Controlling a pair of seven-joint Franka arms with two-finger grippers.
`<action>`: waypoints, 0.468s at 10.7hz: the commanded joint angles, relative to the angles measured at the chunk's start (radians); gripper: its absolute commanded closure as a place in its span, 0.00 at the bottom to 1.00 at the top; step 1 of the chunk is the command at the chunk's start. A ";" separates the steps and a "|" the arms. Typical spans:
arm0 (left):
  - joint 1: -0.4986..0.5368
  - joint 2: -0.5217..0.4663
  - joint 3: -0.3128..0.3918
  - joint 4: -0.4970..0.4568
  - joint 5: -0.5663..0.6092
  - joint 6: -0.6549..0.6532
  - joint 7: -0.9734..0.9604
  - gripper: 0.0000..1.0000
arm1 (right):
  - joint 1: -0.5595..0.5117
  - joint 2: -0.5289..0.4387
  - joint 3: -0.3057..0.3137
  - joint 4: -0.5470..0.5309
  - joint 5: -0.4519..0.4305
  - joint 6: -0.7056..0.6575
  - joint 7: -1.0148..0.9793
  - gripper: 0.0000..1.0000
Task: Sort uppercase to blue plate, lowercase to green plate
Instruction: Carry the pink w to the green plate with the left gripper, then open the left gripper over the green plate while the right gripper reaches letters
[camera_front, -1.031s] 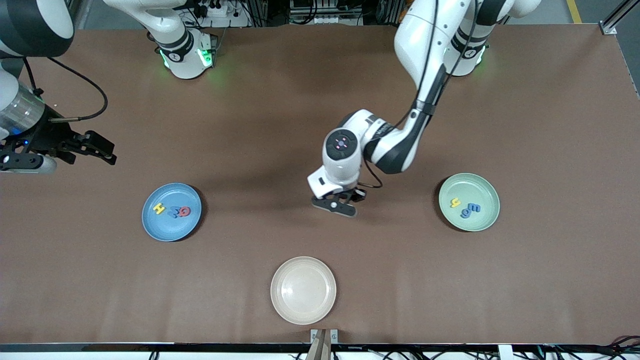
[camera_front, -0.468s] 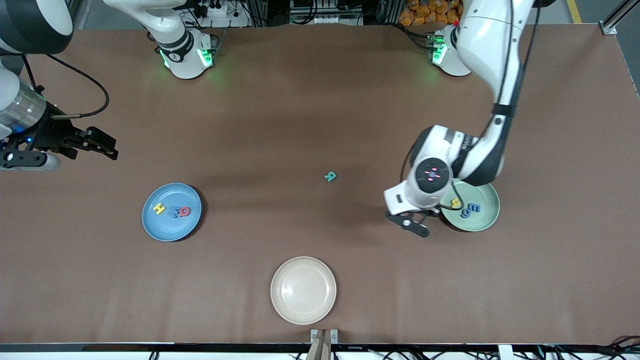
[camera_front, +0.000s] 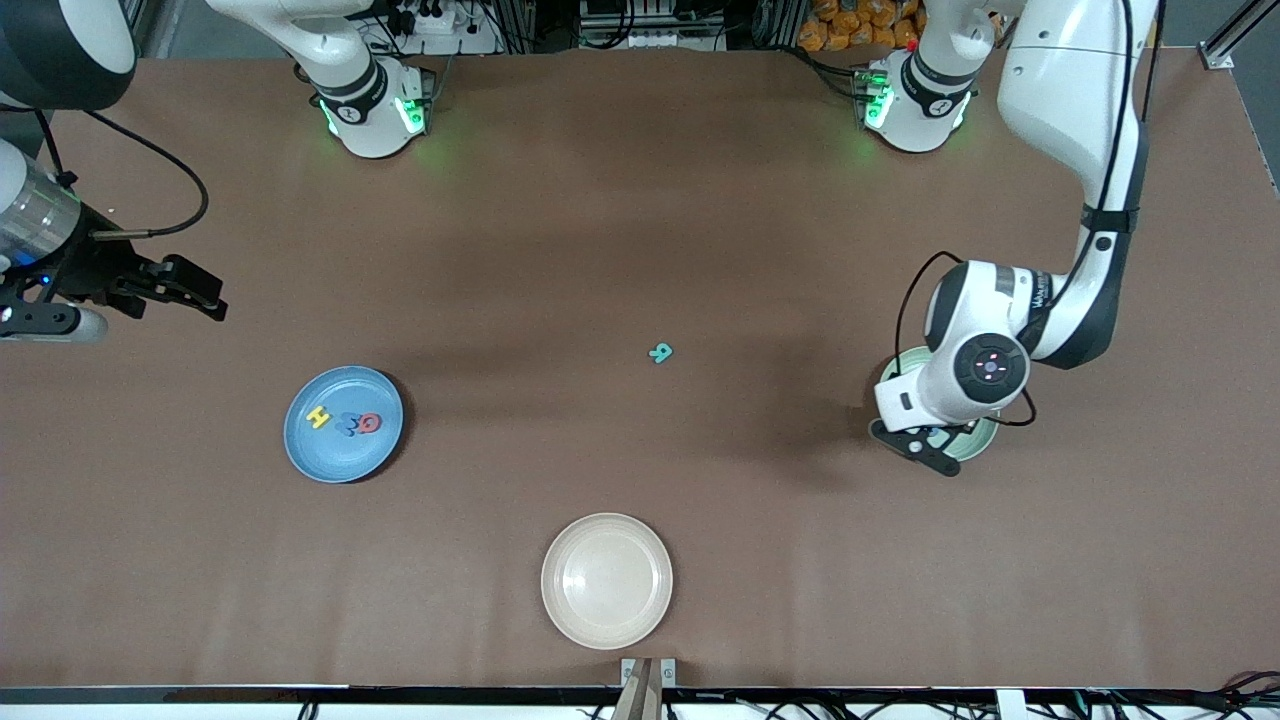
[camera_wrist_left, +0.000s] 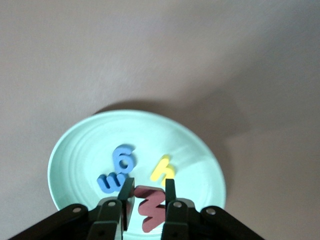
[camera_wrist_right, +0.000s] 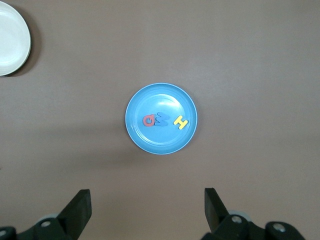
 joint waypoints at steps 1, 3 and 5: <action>0.039 -0.047 -0.020 -0.092 0.028 0.066 0.001 0.94 | 0.002 0.002 0.000 0.016 0.000 -0.012 -0.009 0.00; 0.065 -0.064 -0.021 -0.093 0.022 0.066 0.000 0.65 | 0.002 0.004 0.000 0.014 0.000 -0.011 -0.010 0.00; 0.108 -0.095 -0.023 -0.092 0.005 0.063 0.004 0.45 | 0.004 0.004 0.000 0.014 0.000 -0.011 -0.007 0.00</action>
